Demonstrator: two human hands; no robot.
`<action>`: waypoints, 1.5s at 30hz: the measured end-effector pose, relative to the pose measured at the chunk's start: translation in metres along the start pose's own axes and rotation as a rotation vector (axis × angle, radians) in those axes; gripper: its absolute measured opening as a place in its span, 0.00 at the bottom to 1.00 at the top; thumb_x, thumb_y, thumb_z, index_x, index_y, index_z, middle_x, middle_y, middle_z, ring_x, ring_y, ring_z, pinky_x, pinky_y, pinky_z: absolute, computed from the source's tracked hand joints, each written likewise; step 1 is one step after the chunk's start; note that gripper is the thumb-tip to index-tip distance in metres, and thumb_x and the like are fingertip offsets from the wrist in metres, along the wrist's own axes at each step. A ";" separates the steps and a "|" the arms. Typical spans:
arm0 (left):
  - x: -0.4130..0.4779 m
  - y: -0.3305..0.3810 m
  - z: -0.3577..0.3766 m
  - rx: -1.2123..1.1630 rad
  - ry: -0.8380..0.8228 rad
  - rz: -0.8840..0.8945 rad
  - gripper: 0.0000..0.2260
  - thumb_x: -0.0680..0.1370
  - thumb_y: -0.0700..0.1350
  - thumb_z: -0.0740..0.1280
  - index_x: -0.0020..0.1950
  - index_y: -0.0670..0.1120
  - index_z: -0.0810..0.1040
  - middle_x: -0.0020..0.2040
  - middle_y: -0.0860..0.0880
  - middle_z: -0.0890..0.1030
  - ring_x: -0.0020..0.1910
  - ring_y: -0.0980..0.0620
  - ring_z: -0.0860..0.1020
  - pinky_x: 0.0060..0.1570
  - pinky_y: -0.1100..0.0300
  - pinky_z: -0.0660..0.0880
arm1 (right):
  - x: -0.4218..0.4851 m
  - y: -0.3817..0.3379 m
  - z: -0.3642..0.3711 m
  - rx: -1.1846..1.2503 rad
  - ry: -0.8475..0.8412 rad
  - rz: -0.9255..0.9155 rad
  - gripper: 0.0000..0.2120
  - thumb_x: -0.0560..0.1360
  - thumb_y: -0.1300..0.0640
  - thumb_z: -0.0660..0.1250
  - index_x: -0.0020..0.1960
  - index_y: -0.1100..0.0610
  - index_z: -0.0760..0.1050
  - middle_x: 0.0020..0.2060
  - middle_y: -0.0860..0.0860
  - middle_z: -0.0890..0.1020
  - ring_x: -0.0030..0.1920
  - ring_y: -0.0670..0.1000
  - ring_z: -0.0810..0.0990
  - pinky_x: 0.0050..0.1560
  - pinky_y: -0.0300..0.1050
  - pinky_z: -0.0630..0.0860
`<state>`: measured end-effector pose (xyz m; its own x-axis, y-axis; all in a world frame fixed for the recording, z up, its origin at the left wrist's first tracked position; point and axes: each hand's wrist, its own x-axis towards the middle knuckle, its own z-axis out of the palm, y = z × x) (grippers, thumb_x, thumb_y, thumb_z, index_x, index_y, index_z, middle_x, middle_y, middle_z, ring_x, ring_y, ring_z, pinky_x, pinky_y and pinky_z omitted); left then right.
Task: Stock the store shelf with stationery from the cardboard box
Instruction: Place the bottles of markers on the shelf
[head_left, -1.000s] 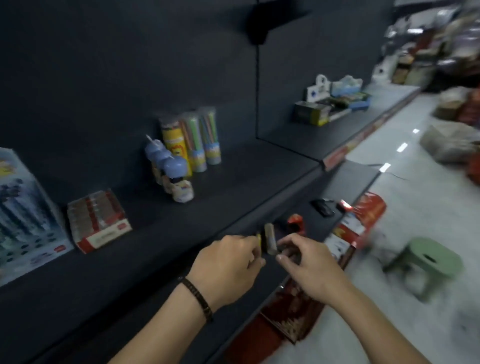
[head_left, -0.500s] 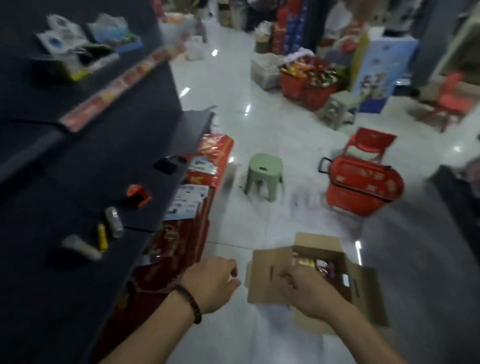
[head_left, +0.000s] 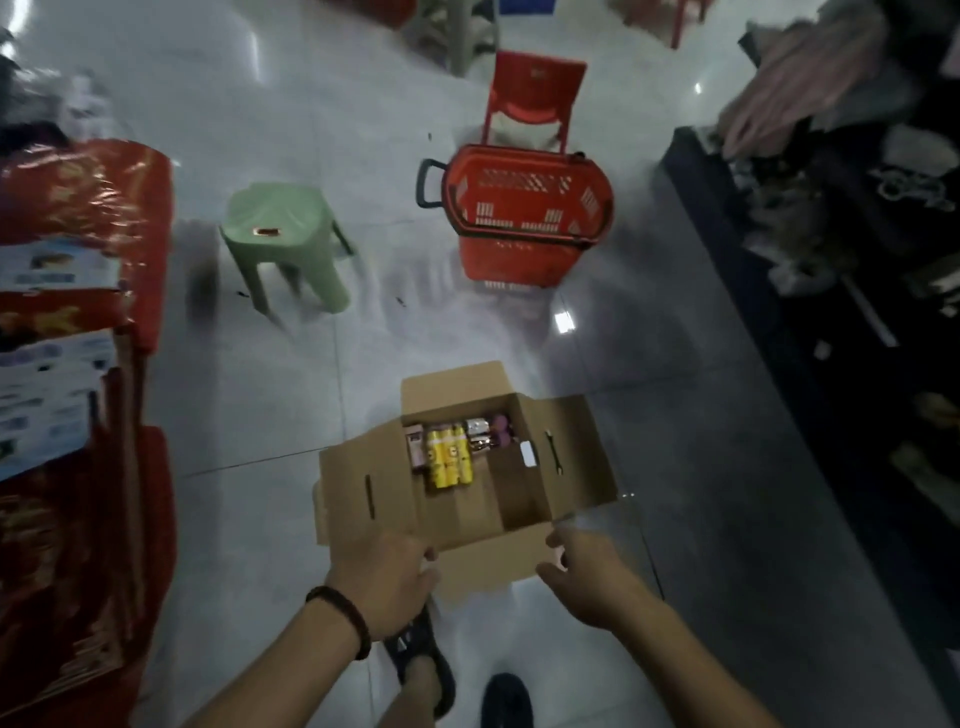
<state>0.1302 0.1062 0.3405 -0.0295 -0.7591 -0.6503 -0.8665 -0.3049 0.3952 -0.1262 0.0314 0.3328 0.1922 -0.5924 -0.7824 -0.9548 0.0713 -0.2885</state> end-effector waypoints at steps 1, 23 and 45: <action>0.032 -0.006 0.007 -0.011 -0.016 0.003 0.12 0.84 0.55 0.61 0.59 0.53 0.81 0.56 0.53 0.81 0.52 0.54 0.80 0.52 0.57 0.80 | 0.026 0.004 0.003 0.003 -0.003 0.010 0.24 0.83 0.45 0.66 0.77 0.53 0.71 0.70 0.53 0.78 0.68 0.53 0.78 0.68 0.50 0.76; 0.552 -0.105 0.230 0.095 0.099 -0.050 0.24 0.76 0.35 0.66 0.73 0.46 0.72 0.72 0.46 0.71 0.70 0.41 0.70 0.69 0.50 0.70 | 0.601 0.070 0.177 -0.010 -0.118 -0.088 0.55 0.79 0.61 0.69 0.83 0.47 0.26 0.61 0.64 0.80 0.57 0.61 0.82 0.59 0.55 0.80; 0.638 -0.104 0.295 0.515 0.163 -0.044 0.27 0.75 0.49 0.75 0.65 0.43 0.64 0.67 0.39 0.74 0.69 0.38 0.69 0.63 0.47 0.67 | 0.619 0.106 0.254 1.225 -0.100 0.510 0.12 0.84 0.46 0.64 0.43 0.47 0.70 0.43 0.46 0.75 0.41 0.44 0.73 0.65 0.51 0.75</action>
<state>0.0548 -0.1763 -0.3069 0.0543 -0.8437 -0.5340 -0.9985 -0.0481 -0.0254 -0.0510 -0.1241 -0.3226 -0.0578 -0.2264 -0.9723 -0.1147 0.9690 -0.2188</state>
